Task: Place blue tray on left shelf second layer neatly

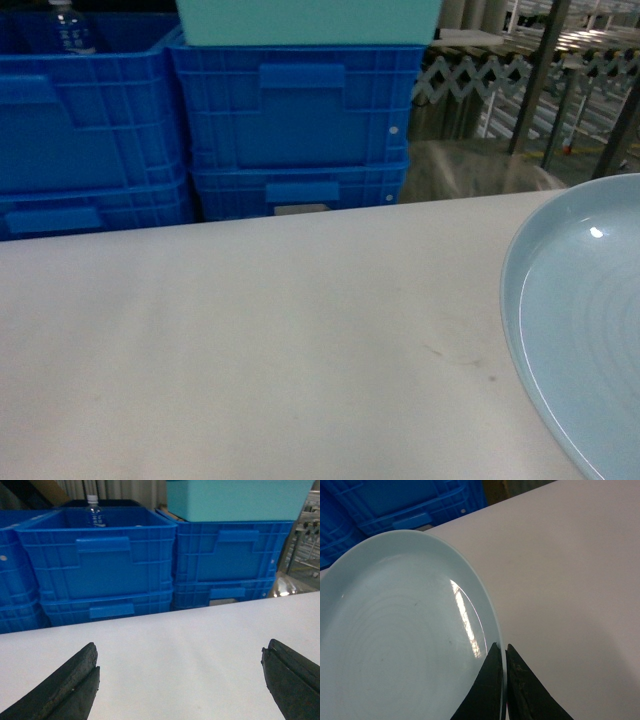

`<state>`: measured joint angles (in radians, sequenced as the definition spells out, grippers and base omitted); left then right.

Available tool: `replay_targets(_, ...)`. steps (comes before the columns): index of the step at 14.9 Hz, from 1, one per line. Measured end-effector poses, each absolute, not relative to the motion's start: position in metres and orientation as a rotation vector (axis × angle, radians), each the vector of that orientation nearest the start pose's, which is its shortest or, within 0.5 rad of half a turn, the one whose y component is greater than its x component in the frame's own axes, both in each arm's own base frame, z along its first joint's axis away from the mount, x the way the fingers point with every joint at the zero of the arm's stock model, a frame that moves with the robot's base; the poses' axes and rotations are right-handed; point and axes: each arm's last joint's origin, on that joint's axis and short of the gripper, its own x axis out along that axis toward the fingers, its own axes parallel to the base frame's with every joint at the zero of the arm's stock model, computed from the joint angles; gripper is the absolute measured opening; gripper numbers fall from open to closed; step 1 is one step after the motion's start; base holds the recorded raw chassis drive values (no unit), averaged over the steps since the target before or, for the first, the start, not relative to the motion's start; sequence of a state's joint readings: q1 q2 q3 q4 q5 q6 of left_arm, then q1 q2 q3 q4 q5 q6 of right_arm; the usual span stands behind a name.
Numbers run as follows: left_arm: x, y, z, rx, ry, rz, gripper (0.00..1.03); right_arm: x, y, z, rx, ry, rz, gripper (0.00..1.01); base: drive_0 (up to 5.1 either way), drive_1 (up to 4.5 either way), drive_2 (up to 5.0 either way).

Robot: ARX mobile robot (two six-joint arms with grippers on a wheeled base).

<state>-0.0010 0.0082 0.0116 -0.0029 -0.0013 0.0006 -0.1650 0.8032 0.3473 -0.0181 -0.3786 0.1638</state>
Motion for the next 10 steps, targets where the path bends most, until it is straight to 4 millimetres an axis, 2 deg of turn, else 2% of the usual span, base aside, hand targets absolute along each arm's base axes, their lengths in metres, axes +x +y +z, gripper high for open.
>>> replay_targets(10, 0.0975, -0.0001, 0.1663, 0.001, 0.002, 0.000, 0.98, 0.1668, -0.0170, 0.1964, 0.288, 0.473, 0.172, 0.02, 0.0, 0.00, 0.0)
